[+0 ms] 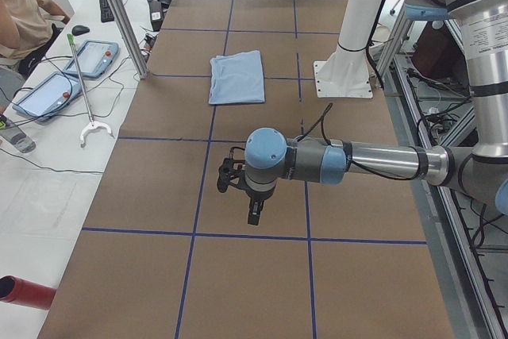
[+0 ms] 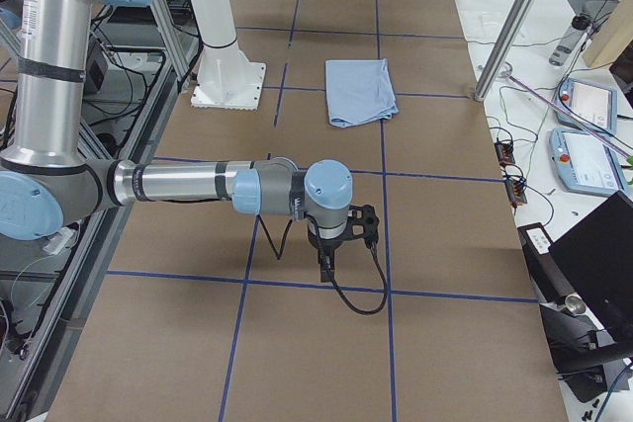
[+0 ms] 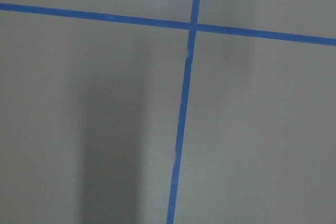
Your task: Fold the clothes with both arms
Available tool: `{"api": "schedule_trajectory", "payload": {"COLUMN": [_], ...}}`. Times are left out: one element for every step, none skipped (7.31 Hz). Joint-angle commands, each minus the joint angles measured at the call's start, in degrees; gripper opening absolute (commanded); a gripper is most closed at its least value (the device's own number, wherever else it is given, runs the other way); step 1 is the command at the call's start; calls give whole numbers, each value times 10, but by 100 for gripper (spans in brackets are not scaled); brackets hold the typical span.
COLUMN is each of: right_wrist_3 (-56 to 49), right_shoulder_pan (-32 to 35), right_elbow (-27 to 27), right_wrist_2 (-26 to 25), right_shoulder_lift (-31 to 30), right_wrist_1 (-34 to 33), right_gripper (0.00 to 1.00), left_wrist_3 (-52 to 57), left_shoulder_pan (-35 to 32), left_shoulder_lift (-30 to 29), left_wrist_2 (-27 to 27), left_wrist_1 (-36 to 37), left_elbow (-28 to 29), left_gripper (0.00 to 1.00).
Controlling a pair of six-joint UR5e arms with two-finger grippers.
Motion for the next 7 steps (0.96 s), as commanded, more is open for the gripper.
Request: {"api": "schedule_trajectory", "payload": {"right_wrist_3": [0, 2, 5, 5, 5, 5, 5], "right_shoulder_pan": [0, -2, 0, 0, 0, 0, 0], "right_elbow": [0, 0, 0, 0, -1, -1, -1], "right_wrist_2": [0, 2, 14, 15, 14, 15, 15], "right_shoulder_lift": [0, 0, 0, 0, 0, 0, 0], "right_wrist_1": [0, -1, -1, 0, -1, 0, -1], "right_gripper": [100, 100, 100, 100, 100, 100, 100], "left_wrist_3": [0, 0, 0, 0, 0, 0, 0], "left_shoulder_pan": [0, 0, 0, 0, 0, 0, 0], "left_shoulder_lift": [0, 0, 0, 0, 0, 0, 1], "left_wrist_2": [0, 0, 0, 0, 0, 0, 0], "left_wrist_1": [0, 0, 0, 0, 0, 1, 0], "left_elbow": [0, 1, 1, 1, 1, 0, 4], "left_gripper": [100, 100, 100, 100, 100, 100, 100]}}
